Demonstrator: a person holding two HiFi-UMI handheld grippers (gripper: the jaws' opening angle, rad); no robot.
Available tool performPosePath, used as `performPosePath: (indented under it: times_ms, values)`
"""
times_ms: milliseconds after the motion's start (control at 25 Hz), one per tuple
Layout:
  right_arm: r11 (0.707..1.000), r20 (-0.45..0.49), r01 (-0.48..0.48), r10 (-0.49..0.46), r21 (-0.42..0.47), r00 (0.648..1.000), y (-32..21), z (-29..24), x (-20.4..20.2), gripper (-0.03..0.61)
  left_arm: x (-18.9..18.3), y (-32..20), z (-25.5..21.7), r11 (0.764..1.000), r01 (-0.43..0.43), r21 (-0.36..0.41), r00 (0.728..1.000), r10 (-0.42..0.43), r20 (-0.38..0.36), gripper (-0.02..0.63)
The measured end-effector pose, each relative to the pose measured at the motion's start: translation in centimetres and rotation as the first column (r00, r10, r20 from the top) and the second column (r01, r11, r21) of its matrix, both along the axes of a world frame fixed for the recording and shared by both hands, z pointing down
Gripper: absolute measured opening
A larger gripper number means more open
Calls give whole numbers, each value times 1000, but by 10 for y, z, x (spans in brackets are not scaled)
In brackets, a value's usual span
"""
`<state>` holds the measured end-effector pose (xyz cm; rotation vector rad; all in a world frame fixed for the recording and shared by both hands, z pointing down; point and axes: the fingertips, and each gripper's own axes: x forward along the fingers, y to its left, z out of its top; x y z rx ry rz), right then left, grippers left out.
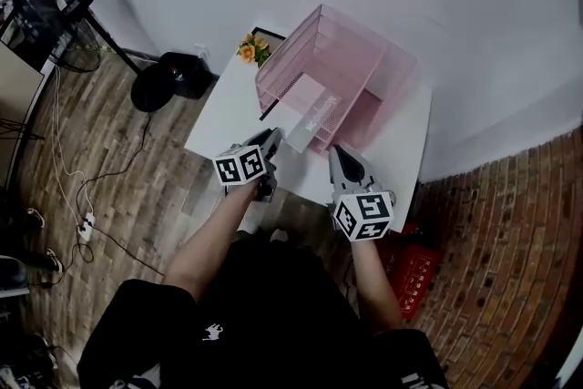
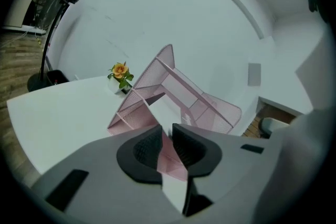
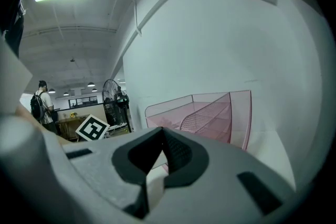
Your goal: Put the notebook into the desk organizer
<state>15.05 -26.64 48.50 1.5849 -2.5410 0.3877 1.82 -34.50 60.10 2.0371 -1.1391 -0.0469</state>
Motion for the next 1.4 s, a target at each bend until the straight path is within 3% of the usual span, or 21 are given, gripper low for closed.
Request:
performPosePath:
  times_ms: [120,280,440,640,800,1000,1400]
  values:
    - [1000,1,-1,1,1,1000,-1,1,3,2,3,-3,1,1000,-19,14,999,19,34,97]
    - [1000,7,0,-1,4,1000,-3,2,6,2,6,1,0,996,-76,52,991,70,113,255]
    - [1000,13,3,-3,2,1000,-3,3,7,2,8,18,-3,982,-164,98,961,136,241,324]
    - [1000,12,3,-3,-2,1000,-1,1,5,2,9,35,-5,950,-281,139,864,187,467,330]
    - [1000,2,-11,11,-4,1000,1,1,4,2,10,36,-8,936,-314,158,811,178,557,292]
    - [999,9,-48,48,-19,999,0,5,8,2,14,30,-3,928,-339,157,795,193,575,279]
    - [996,5,-89,89,-32,996,-8,10,17,2,24,11,-3,919,-356,172,789,197,582,260]
